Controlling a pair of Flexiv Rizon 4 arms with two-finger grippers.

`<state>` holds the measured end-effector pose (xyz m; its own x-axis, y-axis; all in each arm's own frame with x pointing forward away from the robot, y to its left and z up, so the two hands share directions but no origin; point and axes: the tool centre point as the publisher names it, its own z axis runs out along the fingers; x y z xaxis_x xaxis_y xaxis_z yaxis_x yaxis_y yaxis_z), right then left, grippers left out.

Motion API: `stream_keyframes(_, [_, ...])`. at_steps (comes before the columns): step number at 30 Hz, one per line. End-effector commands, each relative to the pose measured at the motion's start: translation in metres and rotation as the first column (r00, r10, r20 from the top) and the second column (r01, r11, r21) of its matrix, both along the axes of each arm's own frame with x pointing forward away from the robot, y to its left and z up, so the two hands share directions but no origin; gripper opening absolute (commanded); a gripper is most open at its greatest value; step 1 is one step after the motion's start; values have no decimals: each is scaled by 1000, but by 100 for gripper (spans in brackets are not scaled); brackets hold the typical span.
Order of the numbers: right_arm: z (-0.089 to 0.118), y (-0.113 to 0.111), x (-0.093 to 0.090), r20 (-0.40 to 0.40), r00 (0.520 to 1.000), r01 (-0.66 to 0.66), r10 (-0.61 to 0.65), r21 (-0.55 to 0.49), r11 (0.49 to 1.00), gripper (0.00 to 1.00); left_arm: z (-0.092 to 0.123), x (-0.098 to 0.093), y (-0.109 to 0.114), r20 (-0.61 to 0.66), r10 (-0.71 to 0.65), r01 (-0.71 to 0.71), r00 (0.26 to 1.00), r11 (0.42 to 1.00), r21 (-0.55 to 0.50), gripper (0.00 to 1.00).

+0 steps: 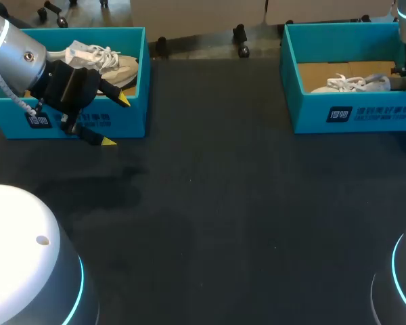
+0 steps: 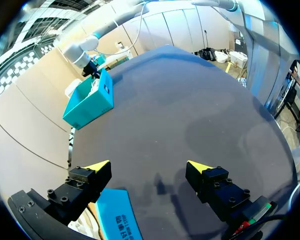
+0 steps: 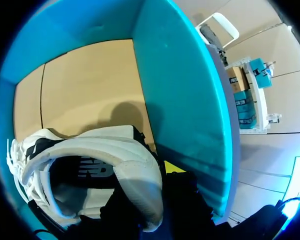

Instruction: Take the shoe out of the shoebox, open the shoe tongue, remove and reinsert the insole, then place the shoe into the shoebox

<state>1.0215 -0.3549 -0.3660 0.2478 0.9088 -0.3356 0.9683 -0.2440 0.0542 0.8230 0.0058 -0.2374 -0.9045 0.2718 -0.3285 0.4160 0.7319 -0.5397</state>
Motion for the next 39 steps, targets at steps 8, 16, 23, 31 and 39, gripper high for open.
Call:
stream_keyframes(8, [8,2,-3,25,1000,9,-9,-6,1000,40,0,0,0,0,0,0,1000,1000,3,100])
stream_keyframes(16, [25,6,-2,60,998,11,-10,-16,1000,40,0,0,0,0,0,0,1000,1000,3,100])
stream_keyframes(23, [45,13,-2,99,995,9,-6,-33,999,44,0,0,0,0,0,0,1000,1000,3,100])
stream_keyframes(31, [72,24,-2,166,986,-1,4,-22,1000,46,0,0,0,0,0,0,1000,1000,3,100])
stream_keyframes(39, [93,43,-4,194,980,-36,40,-22,999,47,0,0,0,0,0,0,1000,1000,3,100])
